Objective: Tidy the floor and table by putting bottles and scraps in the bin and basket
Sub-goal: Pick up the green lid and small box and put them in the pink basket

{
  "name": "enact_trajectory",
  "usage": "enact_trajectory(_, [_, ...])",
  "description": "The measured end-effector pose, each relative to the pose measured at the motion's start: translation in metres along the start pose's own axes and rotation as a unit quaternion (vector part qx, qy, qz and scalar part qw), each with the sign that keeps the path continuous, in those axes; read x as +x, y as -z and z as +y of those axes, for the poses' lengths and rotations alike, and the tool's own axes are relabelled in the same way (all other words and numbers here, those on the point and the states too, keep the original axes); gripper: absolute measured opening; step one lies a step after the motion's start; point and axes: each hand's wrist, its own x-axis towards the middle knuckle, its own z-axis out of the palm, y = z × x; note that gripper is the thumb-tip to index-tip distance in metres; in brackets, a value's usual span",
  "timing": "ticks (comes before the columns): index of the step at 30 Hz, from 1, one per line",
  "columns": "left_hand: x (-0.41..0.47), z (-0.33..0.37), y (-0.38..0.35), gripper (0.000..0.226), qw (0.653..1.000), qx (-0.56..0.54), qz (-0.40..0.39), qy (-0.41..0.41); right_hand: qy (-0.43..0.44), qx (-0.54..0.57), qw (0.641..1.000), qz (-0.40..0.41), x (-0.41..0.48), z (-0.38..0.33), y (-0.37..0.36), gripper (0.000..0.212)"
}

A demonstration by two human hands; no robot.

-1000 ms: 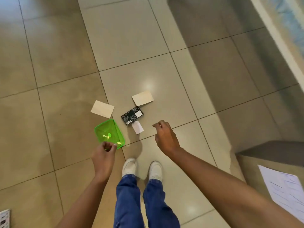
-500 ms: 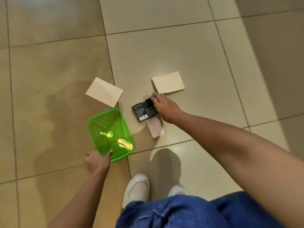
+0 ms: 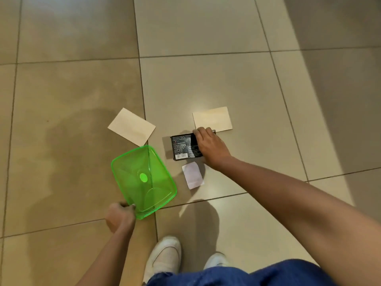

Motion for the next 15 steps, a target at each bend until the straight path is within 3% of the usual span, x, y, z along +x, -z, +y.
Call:
enact_trajectory(7, [-0.081, 0.037, 0.091, 0.017, 0.994, -0.1, -0.042, -0.024, -0.092, 0.05, 0.992, 0.069, -0.082, 0.0, 0.126, 0.08])
enact_trajectory(15, [-0.205, 0.108, 0.266, 0.019, 0.971, -0.167, -0.025, -0.167, -0.148, 0.085, 0.961, 0.217, -0.149, -0.024, 0.342, 0.083])
